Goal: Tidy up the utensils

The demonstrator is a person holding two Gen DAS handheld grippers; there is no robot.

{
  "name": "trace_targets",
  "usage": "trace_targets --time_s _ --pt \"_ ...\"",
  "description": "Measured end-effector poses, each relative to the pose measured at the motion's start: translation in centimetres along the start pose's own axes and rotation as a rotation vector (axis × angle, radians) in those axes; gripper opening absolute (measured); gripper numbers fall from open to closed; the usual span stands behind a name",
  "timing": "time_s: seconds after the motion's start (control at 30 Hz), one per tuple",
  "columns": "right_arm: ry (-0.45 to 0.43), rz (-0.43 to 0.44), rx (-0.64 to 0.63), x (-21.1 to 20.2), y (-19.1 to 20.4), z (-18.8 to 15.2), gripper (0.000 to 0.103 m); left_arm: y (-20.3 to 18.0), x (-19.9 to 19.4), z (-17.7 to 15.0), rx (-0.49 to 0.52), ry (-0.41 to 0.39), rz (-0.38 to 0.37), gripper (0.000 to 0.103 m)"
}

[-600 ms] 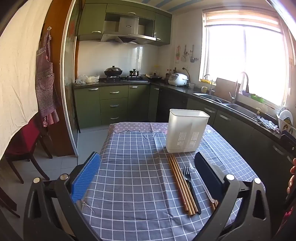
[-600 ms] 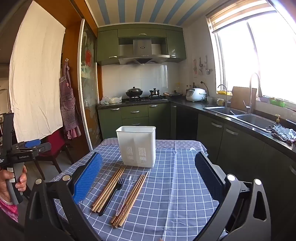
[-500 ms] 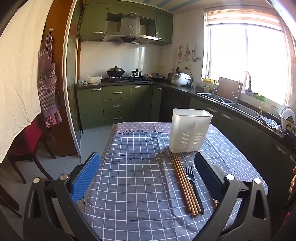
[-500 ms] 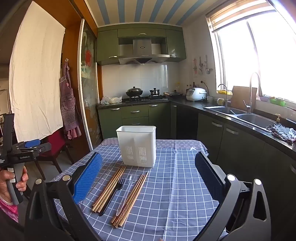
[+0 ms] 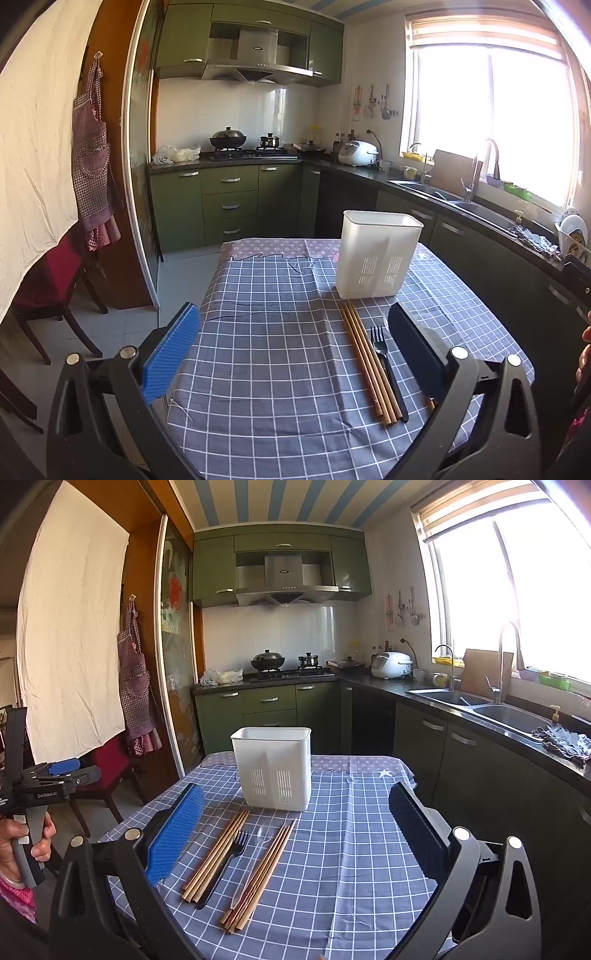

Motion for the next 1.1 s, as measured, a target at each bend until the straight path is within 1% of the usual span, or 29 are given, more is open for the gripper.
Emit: trace_targets --time_s 1.1 --pt "0.035 -0.014 0.015 1.6 -0.5 -0.9 0.099 0.5 -0.1 -0.2 0.014 0.024 0.005 0.097"
Point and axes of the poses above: each gripper's, at about its wrist camera, not at the fingertips, and x roughly the way its jaws point, y to its left, z to its top, the point moved 2 cm from there along x, roughly the way its jaws point, and after that the axes turned 1 degree about -y, right-handed, at the moved point
